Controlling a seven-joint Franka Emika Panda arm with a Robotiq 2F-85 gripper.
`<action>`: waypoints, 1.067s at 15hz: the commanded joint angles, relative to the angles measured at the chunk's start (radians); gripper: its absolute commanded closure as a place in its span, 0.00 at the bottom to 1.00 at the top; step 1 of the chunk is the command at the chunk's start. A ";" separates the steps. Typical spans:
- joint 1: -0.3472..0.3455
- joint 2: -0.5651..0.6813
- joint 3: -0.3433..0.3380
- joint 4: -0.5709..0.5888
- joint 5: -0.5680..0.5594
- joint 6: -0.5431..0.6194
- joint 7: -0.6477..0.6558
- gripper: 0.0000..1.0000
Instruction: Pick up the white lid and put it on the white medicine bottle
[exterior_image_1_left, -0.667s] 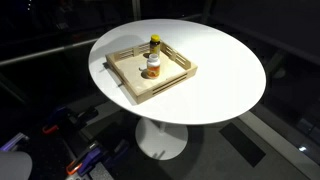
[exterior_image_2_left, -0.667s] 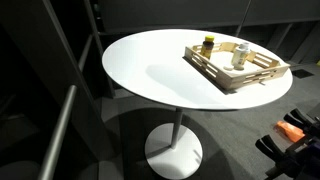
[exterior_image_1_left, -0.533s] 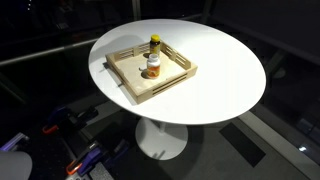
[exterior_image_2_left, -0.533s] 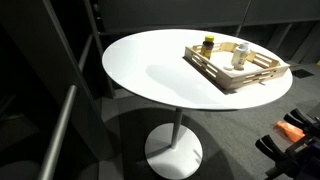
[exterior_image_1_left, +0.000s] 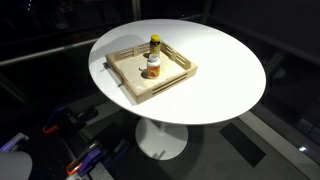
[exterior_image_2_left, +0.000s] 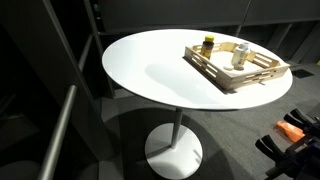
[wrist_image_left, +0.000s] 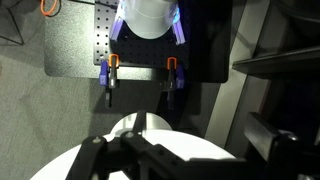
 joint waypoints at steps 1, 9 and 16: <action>-0.015 0.055 0.016 0.027 -0.011 0.028 0.006 0.00; -0.031 0.212 0.049 0.033 -0.035 0.222 0.064 0.00; -0.049 0.381 0.072 0.030 -0.075 0.437 0.199 0.00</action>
